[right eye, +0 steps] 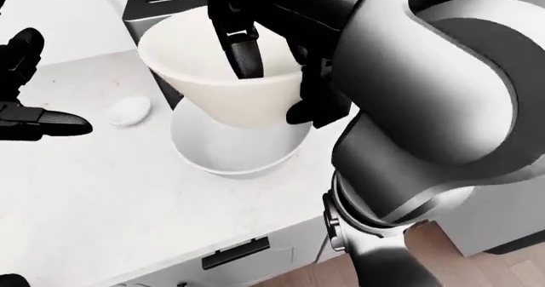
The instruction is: Stack the bowls from largest to smallest.
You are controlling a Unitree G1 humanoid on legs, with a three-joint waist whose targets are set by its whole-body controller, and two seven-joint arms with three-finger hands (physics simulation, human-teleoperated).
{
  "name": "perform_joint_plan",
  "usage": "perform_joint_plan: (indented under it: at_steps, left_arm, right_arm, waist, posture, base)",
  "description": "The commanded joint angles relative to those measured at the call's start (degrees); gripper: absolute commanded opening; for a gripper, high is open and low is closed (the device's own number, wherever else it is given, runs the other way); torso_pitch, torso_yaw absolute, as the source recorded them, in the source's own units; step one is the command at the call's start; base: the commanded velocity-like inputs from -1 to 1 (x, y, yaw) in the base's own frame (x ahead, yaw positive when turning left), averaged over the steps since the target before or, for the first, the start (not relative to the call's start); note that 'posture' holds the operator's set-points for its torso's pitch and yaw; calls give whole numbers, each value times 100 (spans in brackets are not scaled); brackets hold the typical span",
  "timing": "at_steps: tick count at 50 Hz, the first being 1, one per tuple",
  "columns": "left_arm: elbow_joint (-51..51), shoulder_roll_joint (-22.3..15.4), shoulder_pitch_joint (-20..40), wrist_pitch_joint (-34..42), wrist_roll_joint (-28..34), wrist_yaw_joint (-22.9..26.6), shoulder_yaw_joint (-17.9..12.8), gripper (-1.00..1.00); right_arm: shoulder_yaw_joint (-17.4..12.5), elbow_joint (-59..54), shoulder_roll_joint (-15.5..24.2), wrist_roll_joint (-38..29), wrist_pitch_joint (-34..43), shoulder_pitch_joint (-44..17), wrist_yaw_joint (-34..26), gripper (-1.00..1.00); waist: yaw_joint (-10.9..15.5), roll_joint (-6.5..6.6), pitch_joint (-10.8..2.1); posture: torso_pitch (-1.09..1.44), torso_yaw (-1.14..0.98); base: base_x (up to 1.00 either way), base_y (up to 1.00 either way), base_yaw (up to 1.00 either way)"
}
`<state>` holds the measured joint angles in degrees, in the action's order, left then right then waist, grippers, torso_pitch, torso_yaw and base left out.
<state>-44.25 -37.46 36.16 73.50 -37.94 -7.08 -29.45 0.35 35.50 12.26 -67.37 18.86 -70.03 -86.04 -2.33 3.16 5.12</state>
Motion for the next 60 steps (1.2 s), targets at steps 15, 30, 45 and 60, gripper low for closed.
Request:
perform_joint_plan:
  at_steps: [15,30,45,60]
  left_arm:
    - [-94,-204,43,-283,-309,-325,-66,100]
    - [-63,-258,-147,-462,-406,-361,-106,100]
    - [-22,-297,-334,-646,-502,-399,-164,100]
    - [-70,-232,-454,-703,-411,-342,-153,100]
  right_arm:
    - [270,57,-826,-374,-562,521,598,-100]
    - [432,54,-1288,-613,-904,974,818,-100]
    - [461,15,-1360,-656,-1194,1306,936,-77]
    - [482,21,-1345,-592,-1477,1689,1320,-51]
  waist:
    - [-97,100,-154]
    - [-137,150,-165]
    - [-119,166,-193]
    - [-90,147,-228]
  posture:
    - [0,0]
    - [0,0]
    - [0,0]
    - [0,0]
  base:
    - [0,0,0]
    - [0,0,0]
    - [0,0,0]
    - [0,0,0]
